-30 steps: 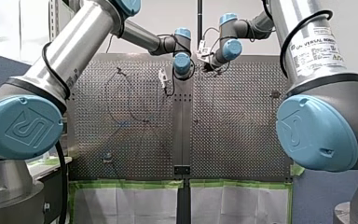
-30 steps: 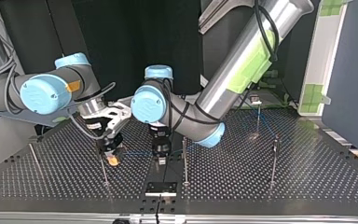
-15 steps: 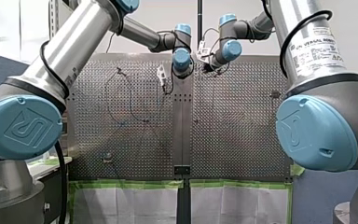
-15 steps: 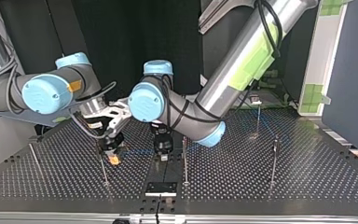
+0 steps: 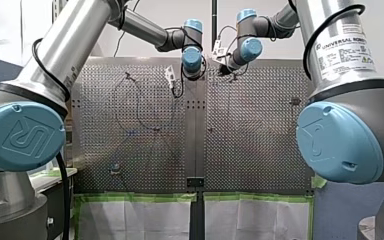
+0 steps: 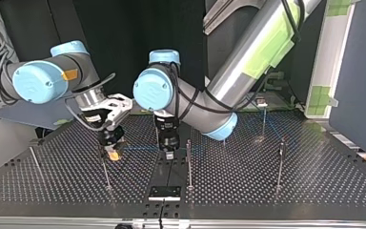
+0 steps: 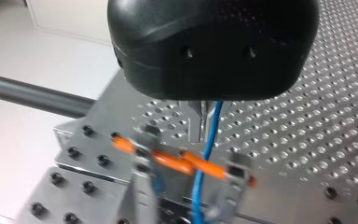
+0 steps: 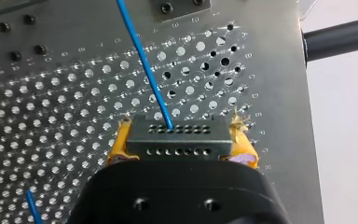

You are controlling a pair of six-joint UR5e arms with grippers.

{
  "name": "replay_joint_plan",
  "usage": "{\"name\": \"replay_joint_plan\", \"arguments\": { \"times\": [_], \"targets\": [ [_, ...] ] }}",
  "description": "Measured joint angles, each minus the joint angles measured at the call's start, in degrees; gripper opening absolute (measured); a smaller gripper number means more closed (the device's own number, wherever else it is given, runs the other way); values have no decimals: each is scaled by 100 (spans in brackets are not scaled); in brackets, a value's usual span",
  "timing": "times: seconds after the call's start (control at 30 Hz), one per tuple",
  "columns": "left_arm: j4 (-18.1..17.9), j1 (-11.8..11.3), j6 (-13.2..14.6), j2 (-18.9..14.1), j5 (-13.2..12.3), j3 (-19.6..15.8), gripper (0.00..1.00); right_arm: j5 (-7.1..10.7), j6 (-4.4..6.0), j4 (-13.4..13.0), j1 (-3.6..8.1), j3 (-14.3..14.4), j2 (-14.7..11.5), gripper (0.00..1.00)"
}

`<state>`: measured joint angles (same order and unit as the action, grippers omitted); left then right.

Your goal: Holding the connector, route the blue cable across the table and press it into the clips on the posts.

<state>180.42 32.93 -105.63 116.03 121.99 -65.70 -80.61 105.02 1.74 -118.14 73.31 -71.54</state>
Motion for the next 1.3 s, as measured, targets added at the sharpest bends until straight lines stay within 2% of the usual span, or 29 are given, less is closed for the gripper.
{"name": "replay_joint_plan", "arguments": {
  "times": [0.3,0.67,0.93,1.07,1.3],
  "targets": [
    [-115,126,54,-486,33,-487,0,3,-9,0,-37,397,-288,0],
    [-207,378,213,-954,143,-1042,0,-2,27,1,-34,689,-676,0],
    [-353,571,287,-999,32,-1413,0,-7,-2,-3,-43,901,-713,0],
    [-539,621,277,-1000,-95,-1613,0,-16,-5,-5,-45,962,-716,0],
    [-891,635,230,-999,-122,-1970,0,-56,-6,-55,-17,1134,-704,0]
  ]
}}
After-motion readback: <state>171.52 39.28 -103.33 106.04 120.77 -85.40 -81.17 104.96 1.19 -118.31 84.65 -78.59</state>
